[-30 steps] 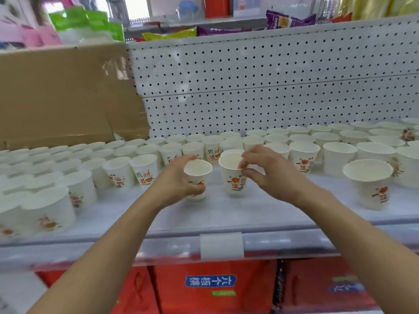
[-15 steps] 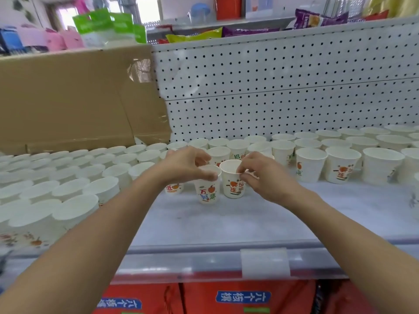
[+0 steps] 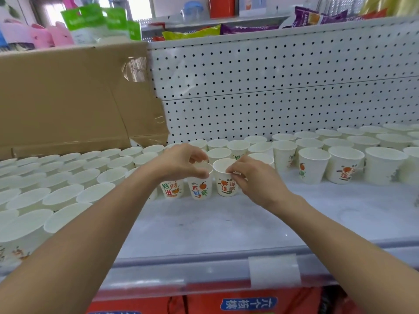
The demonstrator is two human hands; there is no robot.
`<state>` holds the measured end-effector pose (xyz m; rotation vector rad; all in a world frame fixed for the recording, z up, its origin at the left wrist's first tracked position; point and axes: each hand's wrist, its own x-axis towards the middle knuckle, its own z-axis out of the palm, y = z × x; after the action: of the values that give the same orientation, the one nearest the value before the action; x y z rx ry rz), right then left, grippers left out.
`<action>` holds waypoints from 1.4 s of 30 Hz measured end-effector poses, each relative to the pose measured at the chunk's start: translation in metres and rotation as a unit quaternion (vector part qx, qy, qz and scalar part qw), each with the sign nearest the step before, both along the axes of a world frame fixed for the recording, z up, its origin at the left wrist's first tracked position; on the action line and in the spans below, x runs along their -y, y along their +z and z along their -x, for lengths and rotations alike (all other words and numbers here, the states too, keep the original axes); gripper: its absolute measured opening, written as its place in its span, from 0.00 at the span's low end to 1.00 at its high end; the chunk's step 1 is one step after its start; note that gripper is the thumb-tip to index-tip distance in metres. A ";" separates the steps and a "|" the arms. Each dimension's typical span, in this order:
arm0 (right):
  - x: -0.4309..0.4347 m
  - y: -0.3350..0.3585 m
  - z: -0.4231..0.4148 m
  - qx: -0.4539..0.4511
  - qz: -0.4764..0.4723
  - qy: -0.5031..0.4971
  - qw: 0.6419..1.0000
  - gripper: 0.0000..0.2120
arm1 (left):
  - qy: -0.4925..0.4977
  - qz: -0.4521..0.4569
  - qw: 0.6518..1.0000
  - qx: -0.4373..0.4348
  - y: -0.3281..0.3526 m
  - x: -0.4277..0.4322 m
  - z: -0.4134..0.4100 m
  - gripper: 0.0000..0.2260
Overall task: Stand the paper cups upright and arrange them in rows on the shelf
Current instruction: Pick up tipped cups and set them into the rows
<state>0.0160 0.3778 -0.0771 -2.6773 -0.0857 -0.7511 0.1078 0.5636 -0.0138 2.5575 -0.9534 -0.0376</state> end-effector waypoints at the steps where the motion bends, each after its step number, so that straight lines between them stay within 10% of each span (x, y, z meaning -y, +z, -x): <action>1: -0.001 0.000 0.002 0.006 0.000 0.006 1.000 0.14 | 0.005 0.001 1.000 0.011 0.000 0.000 0.001 0.23; 9: 0.064 0.008 0.050 0.233 -0.009 -0.140 0.962 0.16 | -0.072 0.221 0.964 0.128 -0.013 0.063 0.057 0.19; 15: 0.160 0.009 0.071 0.038 -0.031 -0.304 0.951 0.23 | -0.173 0.140 0.971 0.085 -0.033 0.180 0.080 0.23; 21: 0.175 0.003 0.077 -0.027 -0.003 -0.277 0.961 0.11 | -0.089 0.015 0.979 0.182 -0.039 0.222 0.070 0.12; 37: 0.096 -0.003 0.116 0.031 -0.137 -0.032 0.990 0.02 | -0.056 0.134 0.972 0.187 -0.051 0.073 0.111 0.08; 42: 0.083 -0.003 0.117 0.023 -0.149 -0.007 0.989 0.24 | -0.061 0.191 0.970 0.138 -0.052 0.052 0.116 0.15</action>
<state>-0.1011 0.2946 -0.0796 -2.3801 0.0309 -0.7644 -0.0087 0.5118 -0.0658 2.1803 -1.0975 0.4365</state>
